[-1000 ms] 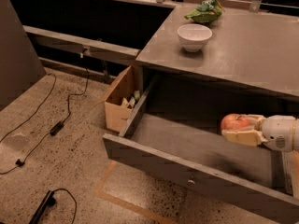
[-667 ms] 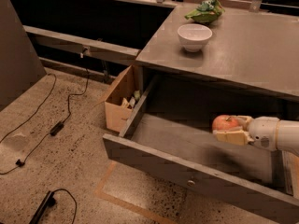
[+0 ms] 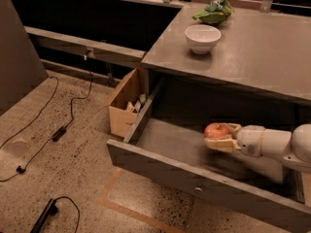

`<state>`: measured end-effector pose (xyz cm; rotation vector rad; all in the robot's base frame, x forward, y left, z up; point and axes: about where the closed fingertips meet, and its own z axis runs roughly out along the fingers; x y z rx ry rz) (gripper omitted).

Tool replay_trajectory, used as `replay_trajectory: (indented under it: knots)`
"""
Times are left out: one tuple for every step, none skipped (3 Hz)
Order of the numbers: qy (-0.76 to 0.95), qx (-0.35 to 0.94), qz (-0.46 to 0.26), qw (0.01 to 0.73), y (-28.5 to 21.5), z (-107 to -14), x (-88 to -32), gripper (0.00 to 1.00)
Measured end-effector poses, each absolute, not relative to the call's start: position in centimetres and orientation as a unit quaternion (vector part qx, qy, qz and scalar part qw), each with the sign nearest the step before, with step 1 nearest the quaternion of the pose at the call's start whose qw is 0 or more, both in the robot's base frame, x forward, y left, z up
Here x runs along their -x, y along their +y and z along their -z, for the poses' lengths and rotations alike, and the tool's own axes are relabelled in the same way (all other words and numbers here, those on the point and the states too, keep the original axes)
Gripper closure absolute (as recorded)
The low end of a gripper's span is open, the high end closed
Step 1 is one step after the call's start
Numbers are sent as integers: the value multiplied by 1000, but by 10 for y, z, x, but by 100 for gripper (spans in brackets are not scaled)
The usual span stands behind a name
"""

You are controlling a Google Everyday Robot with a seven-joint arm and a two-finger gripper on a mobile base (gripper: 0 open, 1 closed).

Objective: Place apple into top drawer

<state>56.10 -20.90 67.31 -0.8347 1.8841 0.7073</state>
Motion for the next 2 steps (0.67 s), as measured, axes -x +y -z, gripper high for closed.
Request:
replay_trajectory:
  knots:
    - [757,345,-296,470,-191,-661,-571,100]
    - [754,347,-301,469,-180,-654,-574,82]
